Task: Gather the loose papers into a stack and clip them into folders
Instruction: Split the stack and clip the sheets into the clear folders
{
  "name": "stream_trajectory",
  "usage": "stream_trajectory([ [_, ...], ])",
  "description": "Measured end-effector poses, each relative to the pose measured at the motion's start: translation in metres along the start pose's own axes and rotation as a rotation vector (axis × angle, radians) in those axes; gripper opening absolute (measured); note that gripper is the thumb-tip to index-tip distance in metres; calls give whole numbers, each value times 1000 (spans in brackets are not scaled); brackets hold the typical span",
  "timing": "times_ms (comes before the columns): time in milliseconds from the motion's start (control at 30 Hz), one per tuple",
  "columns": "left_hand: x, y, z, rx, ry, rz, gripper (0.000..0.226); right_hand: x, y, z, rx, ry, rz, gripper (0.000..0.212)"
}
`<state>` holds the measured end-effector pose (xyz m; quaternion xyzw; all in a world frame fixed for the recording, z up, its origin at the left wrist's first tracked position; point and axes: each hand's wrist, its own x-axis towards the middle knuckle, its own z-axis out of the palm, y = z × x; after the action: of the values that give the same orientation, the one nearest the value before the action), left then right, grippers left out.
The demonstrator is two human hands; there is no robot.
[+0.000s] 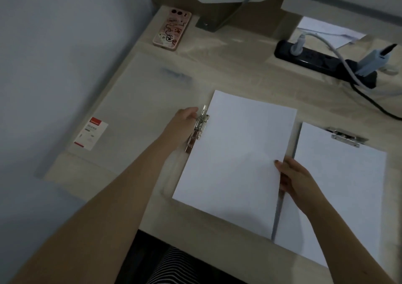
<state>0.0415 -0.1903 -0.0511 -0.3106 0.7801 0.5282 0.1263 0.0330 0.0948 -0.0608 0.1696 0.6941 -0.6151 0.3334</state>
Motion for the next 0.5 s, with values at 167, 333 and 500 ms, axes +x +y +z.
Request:
stream_trajectory([
  [167, 1, 8, -3, -122, -79, -44, 35, 10, 2, 4, -11, 28, -23, 15],
  [333, 2, 9, -12, -214, -103, -109, 24, 10, 6, 7, -13, 55, -52, 22],
  [500, 3, 9, -12, -254, -145, -59, 35, 10, 5, 10, 6, 83, -47, 21],
])
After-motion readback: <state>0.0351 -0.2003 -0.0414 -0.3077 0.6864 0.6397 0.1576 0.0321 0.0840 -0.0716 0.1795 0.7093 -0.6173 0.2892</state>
